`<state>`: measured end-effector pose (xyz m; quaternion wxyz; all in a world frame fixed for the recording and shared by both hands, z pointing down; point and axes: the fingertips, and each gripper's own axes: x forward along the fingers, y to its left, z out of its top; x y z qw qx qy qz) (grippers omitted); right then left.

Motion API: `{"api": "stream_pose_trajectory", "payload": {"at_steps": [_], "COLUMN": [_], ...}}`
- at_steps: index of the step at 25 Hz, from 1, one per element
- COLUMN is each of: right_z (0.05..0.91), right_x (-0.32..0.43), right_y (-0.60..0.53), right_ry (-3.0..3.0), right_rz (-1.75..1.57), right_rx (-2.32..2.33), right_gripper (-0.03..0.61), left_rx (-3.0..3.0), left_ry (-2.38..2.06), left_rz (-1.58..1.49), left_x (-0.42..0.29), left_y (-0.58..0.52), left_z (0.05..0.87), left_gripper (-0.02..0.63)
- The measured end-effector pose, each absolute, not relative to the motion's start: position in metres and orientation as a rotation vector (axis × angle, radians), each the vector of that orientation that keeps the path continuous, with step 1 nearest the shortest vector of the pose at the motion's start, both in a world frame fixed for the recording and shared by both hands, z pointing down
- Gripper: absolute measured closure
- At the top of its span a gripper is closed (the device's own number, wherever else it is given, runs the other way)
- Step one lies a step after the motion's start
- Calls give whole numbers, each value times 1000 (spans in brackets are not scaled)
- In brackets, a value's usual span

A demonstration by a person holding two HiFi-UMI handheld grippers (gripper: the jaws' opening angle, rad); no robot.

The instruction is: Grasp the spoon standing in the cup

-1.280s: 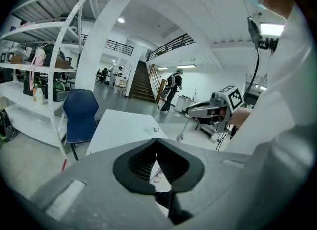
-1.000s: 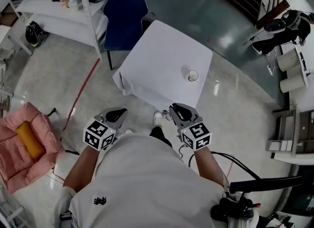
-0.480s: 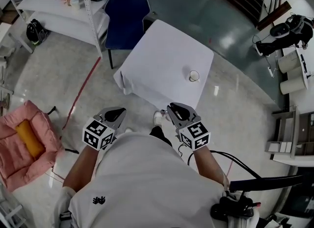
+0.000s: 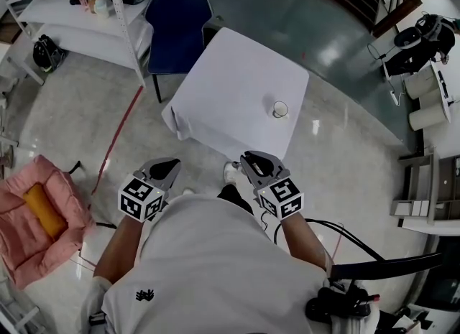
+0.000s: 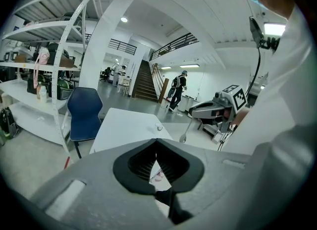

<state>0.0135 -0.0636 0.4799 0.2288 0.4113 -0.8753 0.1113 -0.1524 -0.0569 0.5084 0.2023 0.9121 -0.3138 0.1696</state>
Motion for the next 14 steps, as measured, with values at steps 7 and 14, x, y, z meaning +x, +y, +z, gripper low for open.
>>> {"api": "stream_pose_trajectory", "payload": {"at_steps": [7,14], "right_z": [483,488], "right_x": [27,49], "right_y": [-74,-95], "right_ry": [-2406,-2402], "right_rz": [322,331], "right_rx": [1146,1151], "right_gripper": [525,525], "left_rx": [2534,2534], "left_ry": [-862,-847], "left_rz": [494,498], "left_x": [-140,-115], "left_y": [-65,-87], "left_z": [512,515], "left_gripper": [601,601]}}
